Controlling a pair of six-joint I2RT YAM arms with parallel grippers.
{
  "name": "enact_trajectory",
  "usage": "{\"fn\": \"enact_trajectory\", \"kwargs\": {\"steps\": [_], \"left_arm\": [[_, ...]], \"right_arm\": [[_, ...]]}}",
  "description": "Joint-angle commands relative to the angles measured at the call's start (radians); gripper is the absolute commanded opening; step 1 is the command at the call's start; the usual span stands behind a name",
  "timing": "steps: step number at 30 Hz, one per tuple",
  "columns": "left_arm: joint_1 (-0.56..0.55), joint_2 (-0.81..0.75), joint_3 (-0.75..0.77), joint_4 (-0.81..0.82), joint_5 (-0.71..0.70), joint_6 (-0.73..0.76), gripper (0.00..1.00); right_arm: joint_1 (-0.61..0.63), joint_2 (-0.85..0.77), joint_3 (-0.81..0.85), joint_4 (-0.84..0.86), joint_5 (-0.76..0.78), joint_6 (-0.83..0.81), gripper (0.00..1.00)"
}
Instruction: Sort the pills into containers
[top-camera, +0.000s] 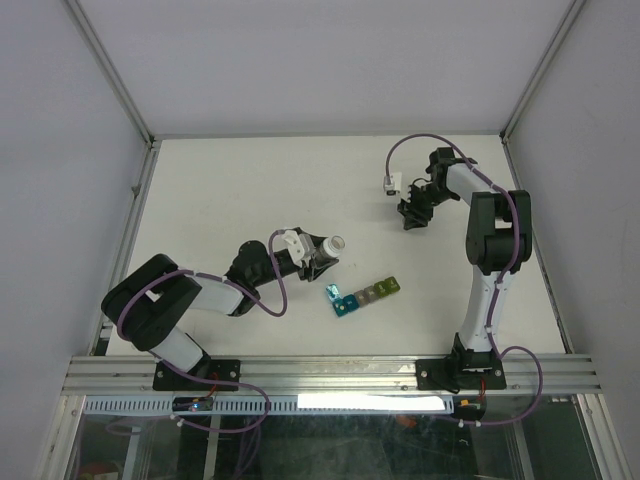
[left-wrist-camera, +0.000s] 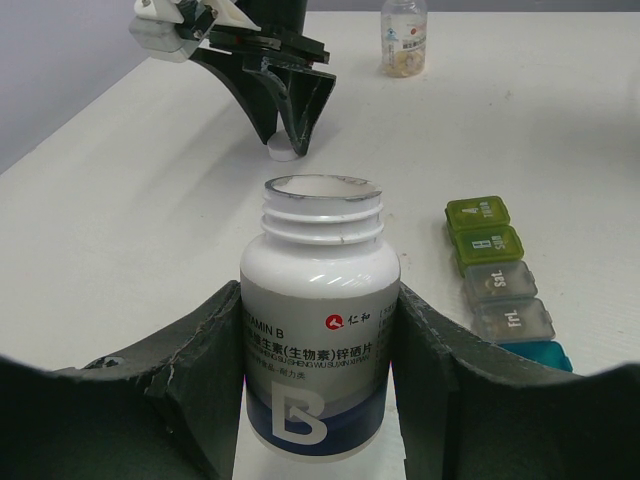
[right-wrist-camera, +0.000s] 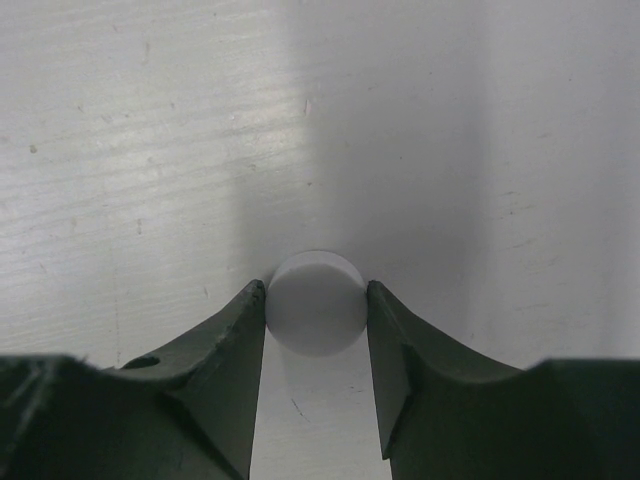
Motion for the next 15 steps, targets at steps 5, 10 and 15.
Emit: {"fn": "enact_trajectory", "kwargs": {"steps": [5,10,15], "left_arm": [[0.008,-0.023,0.039,0.041,0.095,-0.164,0.00],[0.008,-0.082,0.055,-0.036,0.157,-0.307,0.00],[0.007,-0.169,0.050,-0.121,0.225,-0.338,0.00]], "right_arm": [[0.078,-0.315,-0.113,-0.040,-0.160,0.166,0.22],[0.167,-0.485,-0.202,-0.094,-0.330,0.252,0.22],[0.237,-0.610,-0.199,-0.137,-0.527,0.304,0.21]]}}
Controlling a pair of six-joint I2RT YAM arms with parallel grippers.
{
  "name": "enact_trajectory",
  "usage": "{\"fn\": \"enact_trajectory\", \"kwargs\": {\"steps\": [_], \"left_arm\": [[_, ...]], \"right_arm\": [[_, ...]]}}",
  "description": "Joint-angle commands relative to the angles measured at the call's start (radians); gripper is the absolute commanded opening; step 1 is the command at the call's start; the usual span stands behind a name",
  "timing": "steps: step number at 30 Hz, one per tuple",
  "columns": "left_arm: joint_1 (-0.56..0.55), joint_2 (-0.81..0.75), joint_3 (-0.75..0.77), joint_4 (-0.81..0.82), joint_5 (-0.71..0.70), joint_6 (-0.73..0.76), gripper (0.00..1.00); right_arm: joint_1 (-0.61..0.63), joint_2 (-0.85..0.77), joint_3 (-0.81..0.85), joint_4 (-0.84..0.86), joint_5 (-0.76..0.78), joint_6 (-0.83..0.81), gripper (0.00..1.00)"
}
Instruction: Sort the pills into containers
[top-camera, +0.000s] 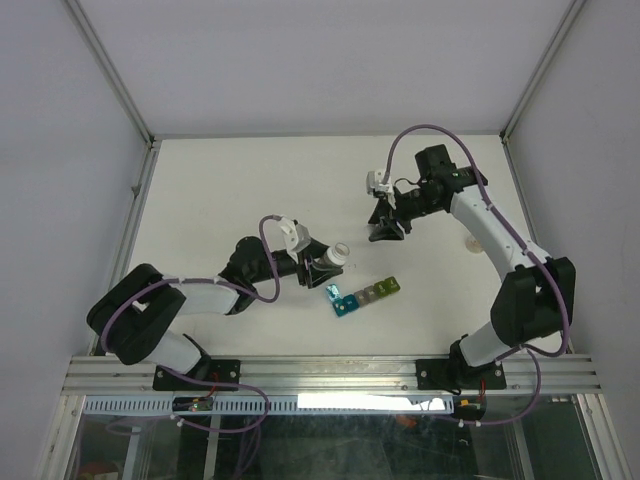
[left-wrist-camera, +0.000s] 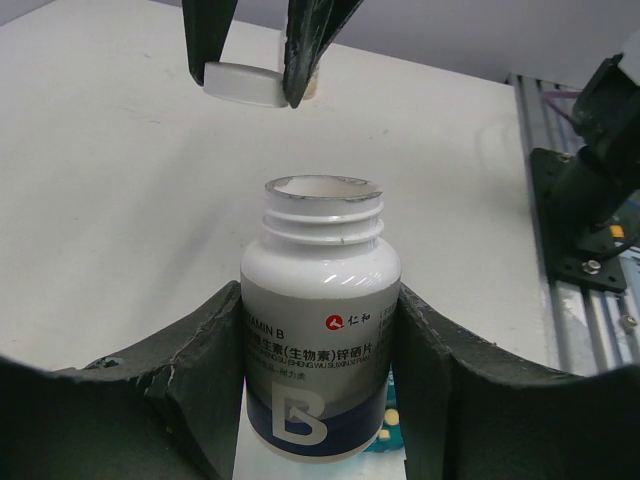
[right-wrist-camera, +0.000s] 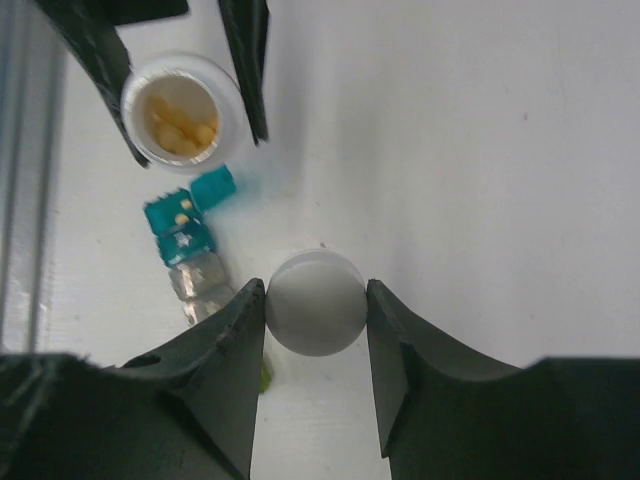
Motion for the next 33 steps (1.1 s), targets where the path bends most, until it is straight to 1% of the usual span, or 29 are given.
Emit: {"fn": "enact_trajectory", "kwargs": {"steps": [1,4,7,10,15,18,24,33], "left_arm": [[0.006,-0.120,0.017,-0.032,0.108,-0.078,0.00],[0.002,-0.183,0.001,-0.072,0.122,-0.067,0.00],[-0.009,-0.235,0.018,-0.162,0.127,-0.031,0.00],[-0.022,-0.270,0.040,-0.231,0.118,-0.010,0.00],[-0.045,-0.278,0.053,-0.249,0.104,-0.020,0.00],[-0.063,-0.273,0.074,-0.266,0.100,-0.012,0.00],[-0.085,-0.266,0.100,-0.284,0.095,-0.004,0.00],[-0.087,-0.273,0.117,-0.313,0.070,-0.017,0.00]], "right_arm": [[0.043,-0.106,0.000,-0.044,-0.237,0.088,0.21],[0.080,-0.143,0.006,-0.052,-0.284,0.095,0.21],[0.113,-0.168,-0.004,-0.054,-0.339,0.096,0.20],[0.142,-0.194,-0.018,-0.044,-0.338,0.096,0.20],[0.158,-0.222,-0.031,-0.010,-0.368,0.129,0.20],[0.180,-0.224,-0.051,0.028,-0.355,0.153,0.20],[0.220,-0.224,-0.073,0.048,-0.320,0.166,0.20],[0.246,-0.241,-0.086,0.016,-0.285,0.130,0.20]]}}
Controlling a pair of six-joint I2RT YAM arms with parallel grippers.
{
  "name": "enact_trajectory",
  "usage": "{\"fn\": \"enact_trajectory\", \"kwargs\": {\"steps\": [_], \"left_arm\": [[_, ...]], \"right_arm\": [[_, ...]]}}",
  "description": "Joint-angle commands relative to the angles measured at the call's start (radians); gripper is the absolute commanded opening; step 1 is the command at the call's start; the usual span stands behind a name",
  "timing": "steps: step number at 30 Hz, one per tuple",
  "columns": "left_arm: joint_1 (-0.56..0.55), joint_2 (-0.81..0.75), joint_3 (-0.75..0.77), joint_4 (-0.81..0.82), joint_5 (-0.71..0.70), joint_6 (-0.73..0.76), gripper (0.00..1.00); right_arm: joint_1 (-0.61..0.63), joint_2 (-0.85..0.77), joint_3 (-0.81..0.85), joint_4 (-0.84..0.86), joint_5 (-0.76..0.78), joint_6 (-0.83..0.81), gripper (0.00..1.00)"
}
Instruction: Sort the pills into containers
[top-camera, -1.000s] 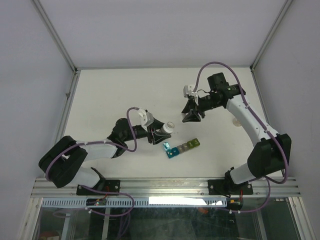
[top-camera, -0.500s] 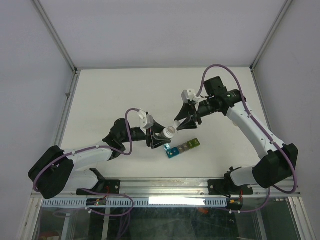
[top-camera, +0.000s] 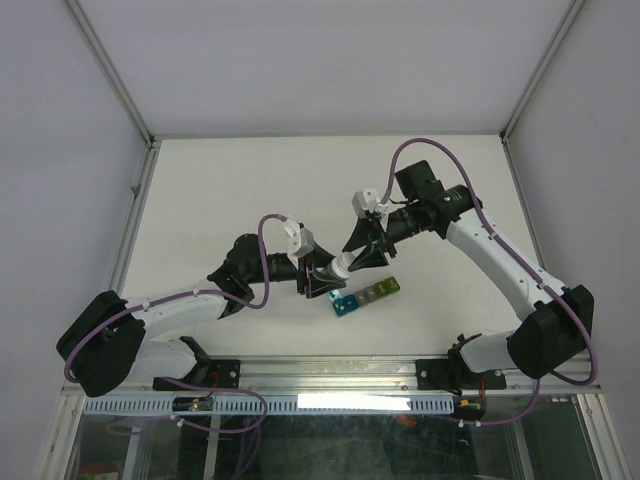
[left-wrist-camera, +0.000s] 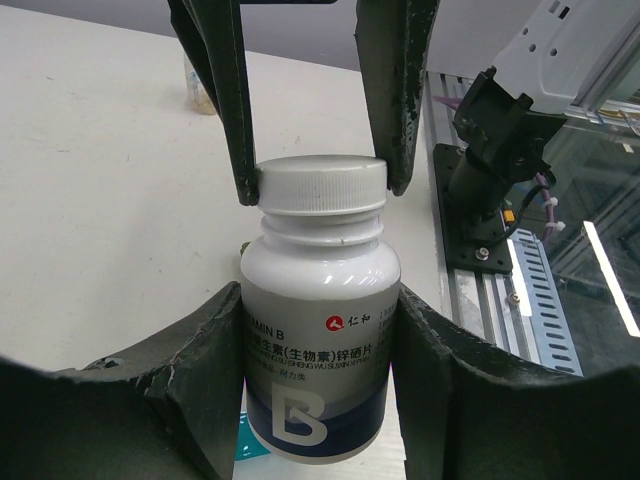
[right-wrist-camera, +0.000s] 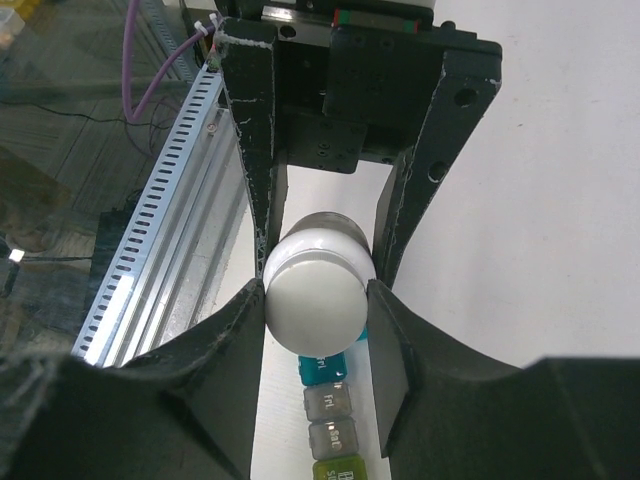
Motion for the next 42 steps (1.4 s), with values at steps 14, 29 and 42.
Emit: {"fn": "enact_trajectory", "kwargs": {"steps": [14,29,42], "left_arm": [[-0.010,-0.035,0.024,0.244,-0.054,-0.088,0.00],[-0.013,0.009,0.044,0.339,-0.242,-0.019,0.00],[-0.072,0.136,0.173,0.259,-0.567,0.145,0.00]], "right_arm": [[0.040,-0.024,-0.041,0.055,0.034,0.129,0.20],[0.039,-0.069,-0.109,0.332,0.266,0.552,0.19],[0.041,0.007,-0.090,0.467,0.540,1.151,0.15]]}}
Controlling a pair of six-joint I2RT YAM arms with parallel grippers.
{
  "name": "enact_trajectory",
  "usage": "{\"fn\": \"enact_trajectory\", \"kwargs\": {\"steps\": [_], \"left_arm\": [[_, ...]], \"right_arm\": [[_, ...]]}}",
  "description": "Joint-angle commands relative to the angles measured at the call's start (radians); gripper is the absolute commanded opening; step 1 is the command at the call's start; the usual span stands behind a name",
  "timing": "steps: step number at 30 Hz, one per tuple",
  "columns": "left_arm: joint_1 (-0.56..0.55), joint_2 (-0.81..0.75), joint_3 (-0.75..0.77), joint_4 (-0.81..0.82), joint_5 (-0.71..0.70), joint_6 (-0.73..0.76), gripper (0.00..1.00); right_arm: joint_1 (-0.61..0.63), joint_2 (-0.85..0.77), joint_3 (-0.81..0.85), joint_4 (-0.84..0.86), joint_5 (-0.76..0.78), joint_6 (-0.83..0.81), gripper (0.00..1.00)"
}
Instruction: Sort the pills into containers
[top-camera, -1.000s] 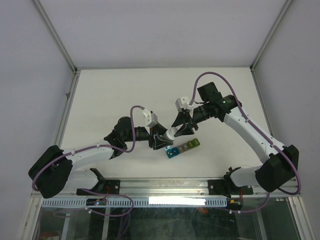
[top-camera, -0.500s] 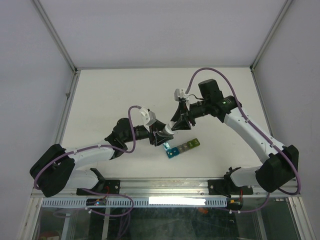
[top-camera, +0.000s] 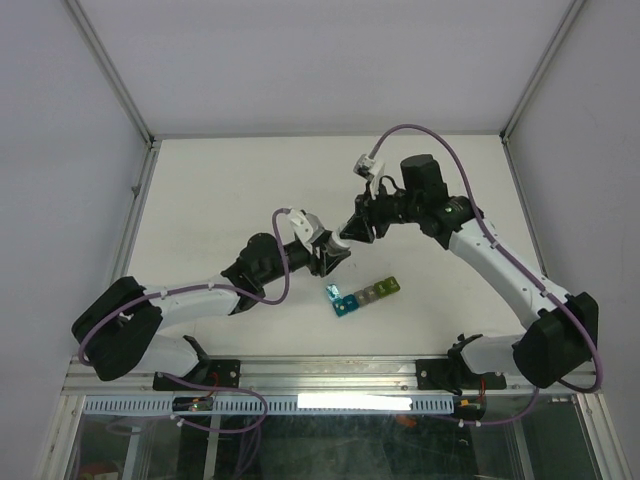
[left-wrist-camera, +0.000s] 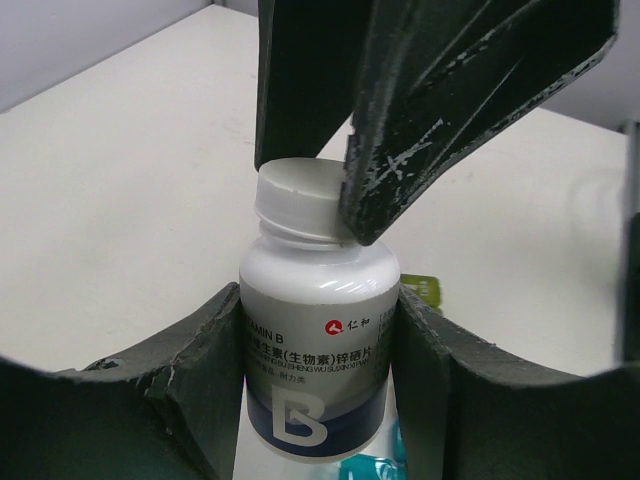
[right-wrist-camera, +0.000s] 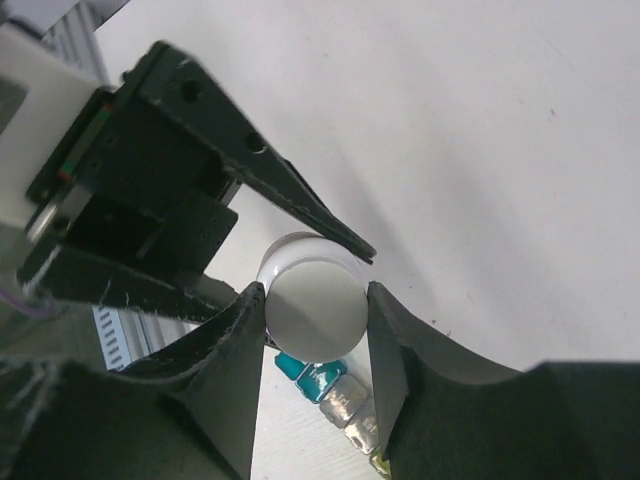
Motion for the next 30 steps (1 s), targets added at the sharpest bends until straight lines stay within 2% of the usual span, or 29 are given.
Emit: {"fn": "enact_trajectory", "kwargs": {"steps": [1,3,6,8,13,20,26,29,30], "left_arm": [[-0.014,0.045,0.125,0.204,-0.121,0.085,0.00],[-0.014,0.063,0.132,0.205,-0.114,0.087,0.00],[-0.014,0.073,0.123,0.203,-0.096,0.091,0.00],[-0.015,0.073,0.115,0.196,-0.084,0.092,0.00],[-0.013,0.073,0.111,0.162,-0.048,0.097,0.00],[-0.013,0.063,0.102,0.137,-0.023,0.099,0.00],[-0.012,0.032,0.084,0.124,0.034,0.079,0.00],[-0.012,0.004,0.075,0.099,0.083,0.061,0.00],[-0.012,-0.005,0.072,0.086,0.104,0.054,0.00]], "right_arm": [[0.027,0.065,0.021,-0.014,0.061,0.306,0.16],[0.028,0.067,0.038,-0.015,0.031,0.319,0.22],[0.025,0.061,0.074,-0.037,0.034,0.304,0.43],[0.021,0.059,0.092,-0.049,0.029,0.285,0.53],[-0.013,0.041,0.115,-0.037,-0.020,0.268,0.66],[-0.057,-0.012,0.131,-0.042,-0.047,0.248,0.80],[-0.119,-0.048,0.125,-0.049,-0.070,0.197,0.83],[-0.180,-0.071,0.134,-0.068,-0.166,0.100,0.84],[-0.199,-0.079,0.147,-0.108,-0.215,0.004,0.84]]}}
